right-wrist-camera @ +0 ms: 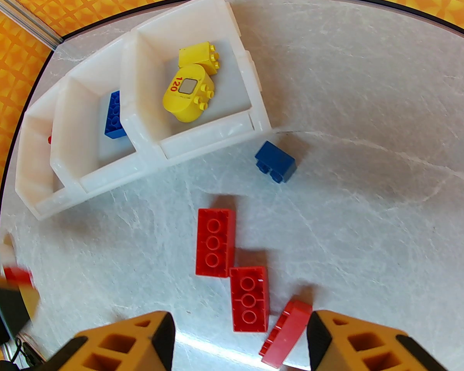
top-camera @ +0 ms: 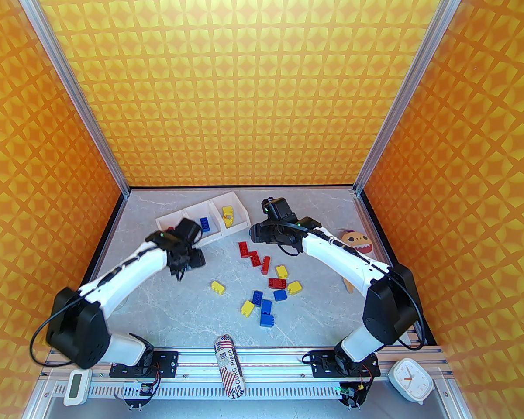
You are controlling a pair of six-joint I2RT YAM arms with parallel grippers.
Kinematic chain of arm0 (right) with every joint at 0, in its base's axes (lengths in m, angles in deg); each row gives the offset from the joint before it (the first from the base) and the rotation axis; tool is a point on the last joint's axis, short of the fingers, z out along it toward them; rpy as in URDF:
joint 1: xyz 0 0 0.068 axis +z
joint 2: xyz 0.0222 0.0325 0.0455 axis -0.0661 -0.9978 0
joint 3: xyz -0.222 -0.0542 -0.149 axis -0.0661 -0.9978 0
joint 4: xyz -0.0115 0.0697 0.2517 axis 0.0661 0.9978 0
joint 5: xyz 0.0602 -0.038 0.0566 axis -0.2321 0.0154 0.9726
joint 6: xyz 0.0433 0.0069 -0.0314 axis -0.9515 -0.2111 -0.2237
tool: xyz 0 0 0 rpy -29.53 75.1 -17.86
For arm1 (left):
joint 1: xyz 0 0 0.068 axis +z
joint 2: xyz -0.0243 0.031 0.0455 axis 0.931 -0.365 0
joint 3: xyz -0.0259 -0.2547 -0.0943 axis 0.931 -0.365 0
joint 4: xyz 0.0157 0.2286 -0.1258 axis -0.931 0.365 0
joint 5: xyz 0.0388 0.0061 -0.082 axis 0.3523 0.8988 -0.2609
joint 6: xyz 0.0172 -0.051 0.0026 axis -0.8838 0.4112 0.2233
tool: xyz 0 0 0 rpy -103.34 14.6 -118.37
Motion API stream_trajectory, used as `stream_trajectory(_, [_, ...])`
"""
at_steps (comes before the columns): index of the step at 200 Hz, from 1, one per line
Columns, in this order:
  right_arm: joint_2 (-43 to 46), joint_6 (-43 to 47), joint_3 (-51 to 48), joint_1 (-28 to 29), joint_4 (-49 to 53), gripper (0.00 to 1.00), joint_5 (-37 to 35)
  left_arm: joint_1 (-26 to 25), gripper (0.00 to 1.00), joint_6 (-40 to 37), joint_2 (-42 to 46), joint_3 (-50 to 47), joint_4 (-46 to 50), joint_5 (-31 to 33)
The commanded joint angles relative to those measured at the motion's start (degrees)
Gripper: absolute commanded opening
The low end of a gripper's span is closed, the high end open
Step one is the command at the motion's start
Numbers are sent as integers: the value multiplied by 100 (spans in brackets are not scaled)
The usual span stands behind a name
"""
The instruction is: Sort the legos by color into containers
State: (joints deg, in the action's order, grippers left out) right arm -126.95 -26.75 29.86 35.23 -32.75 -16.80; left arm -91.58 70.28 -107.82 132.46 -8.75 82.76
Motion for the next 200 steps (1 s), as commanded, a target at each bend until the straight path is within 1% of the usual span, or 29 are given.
stream_trajectory(1, [225, 106, -120, 11, 200, 62, -193, 386, 47, -694, -380, 611, -272, 199])
stream_trajectory(18, [290, 88, -152, 11, 177, 62, -207, 722, 46, -903, -790, 1055, -285, 212])
stream_trajectory(40, [363, 71, -126, 11, 249, 61, -242, 1035, 46, -1165, -1225, 1570, -328, 210])
stream_trajectory(85, [549, 19, -265, 11, 221, 62, -286, 1420, 45, -1473, -1954, 2497, -327, 183])
stream_trajectory(136, [627, 3, -330, 11, 226, 62, -302, 1559, 44, -1664, -2684, 3310, -120, 149])
stream_trajectory(179, [634, -8, -369, 11, 209, 62, -323, 1619, 44, -1709, -2833, 3306, -102, 147])
stream_trajectory(200, [586, -16, -346, 10, 192, 62, -279, 1664, 47, -1761, -2910, 3302, -129, 151])
